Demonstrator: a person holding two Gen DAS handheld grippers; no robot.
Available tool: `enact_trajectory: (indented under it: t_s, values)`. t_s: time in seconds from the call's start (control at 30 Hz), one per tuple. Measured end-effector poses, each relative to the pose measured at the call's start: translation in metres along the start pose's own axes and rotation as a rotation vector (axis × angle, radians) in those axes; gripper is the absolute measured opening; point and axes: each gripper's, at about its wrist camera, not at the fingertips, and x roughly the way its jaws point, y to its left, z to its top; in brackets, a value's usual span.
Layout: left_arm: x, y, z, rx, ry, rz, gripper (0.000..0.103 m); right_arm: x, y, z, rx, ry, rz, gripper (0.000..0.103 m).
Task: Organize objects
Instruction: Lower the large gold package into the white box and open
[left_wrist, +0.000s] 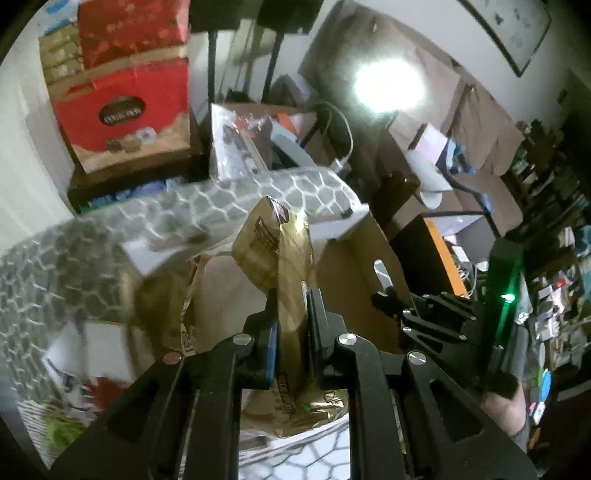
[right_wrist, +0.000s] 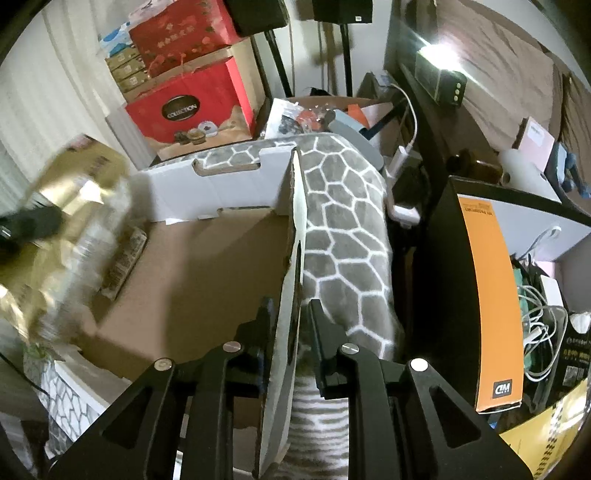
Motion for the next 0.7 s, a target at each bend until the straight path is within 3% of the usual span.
enact_trajectory:
  t_s: [0.13,0.23,0.27,0.37,0.53,0.7]
  values:
    - [0.025,-0.009,-0.002,-0.033,0.033,-0.030,0.016,-0.002,0.001,0.001,0.001,0.001,-0.002,0.019]
    - [0.025,-0.013,-0.003,-0.034,0.030,-0.062,0.033,-0.003,0.000,0.003,0.006,0.004,-0.003,0.019]
    - [0.020,-0.013,-0.003,-0.023,0.016,-0.067,0.043,-0.004,0.000,0.003,0.005,0.003,-0.005,0.019]
    - [0.003,-0.007,-0.004,0.003,-0.033,-0.024,0.059,-0.006,0.001,0.003,-0.004,0.001,-0.015,0.019]
    - [-0.009,0.018,-0.008,0.008,-0.031,0.052,0.059,-0.009,0.002,0.003,-0.008,-0.007,-0.018,0.019]
    - [0.014,0.034,-0.020,-0.037,0.064,-0.015,0.057,-0.010,0.001,0.004,0.001,-0.009,-0.017,0.019]
